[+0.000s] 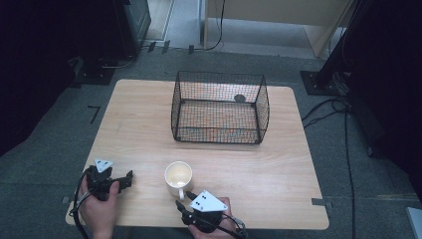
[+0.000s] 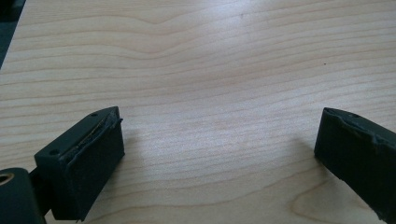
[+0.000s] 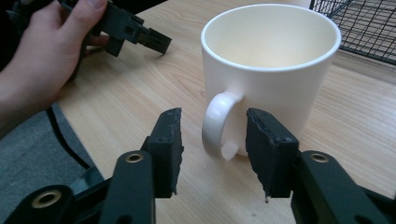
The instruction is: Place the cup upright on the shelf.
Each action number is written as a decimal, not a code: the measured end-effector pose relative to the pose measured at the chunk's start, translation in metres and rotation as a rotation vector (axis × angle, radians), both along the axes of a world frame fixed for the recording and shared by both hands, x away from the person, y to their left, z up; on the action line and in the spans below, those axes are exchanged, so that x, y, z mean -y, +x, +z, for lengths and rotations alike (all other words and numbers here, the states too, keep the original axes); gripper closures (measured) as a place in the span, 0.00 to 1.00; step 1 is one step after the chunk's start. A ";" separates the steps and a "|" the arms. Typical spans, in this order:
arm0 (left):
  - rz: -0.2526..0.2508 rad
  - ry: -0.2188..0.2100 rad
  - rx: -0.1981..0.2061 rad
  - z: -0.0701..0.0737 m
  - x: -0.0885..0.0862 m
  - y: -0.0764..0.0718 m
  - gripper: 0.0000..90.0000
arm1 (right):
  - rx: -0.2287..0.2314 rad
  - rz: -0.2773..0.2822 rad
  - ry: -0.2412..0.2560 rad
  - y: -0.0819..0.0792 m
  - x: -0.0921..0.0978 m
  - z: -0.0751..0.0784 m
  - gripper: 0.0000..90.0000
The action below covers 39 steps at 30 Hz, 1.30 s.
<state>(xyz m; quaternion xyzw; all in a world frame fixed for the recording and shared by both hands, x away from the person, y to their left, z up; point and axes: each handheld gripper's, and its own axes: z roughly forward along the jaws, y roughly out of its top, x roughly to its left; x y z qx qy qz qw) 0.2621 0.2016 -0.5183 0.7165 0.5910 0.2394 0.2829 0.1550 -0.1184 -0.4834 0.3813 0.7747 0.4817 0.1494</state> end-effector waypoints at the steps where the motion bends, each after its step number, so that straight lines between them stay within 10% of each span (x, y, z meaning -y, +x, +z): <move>1: 0.000 0.000 0.000 0.000 0.000 0.000 0.02 | -0.003 -0.005 -0.005 0.002 -0.002 -0.002 0.67; 17: 0.000 0.000 0.000 0.000 0.000 0.000 0.02 | 0.022 0.006 -0.064 0.013 0.017 -0.005 0.90; 39: -0.001 0.000 -0.001 0.000 0.000 0.000 0.02 | 0.122 -0.067 0.049 0.022 0.059 0.026 0.91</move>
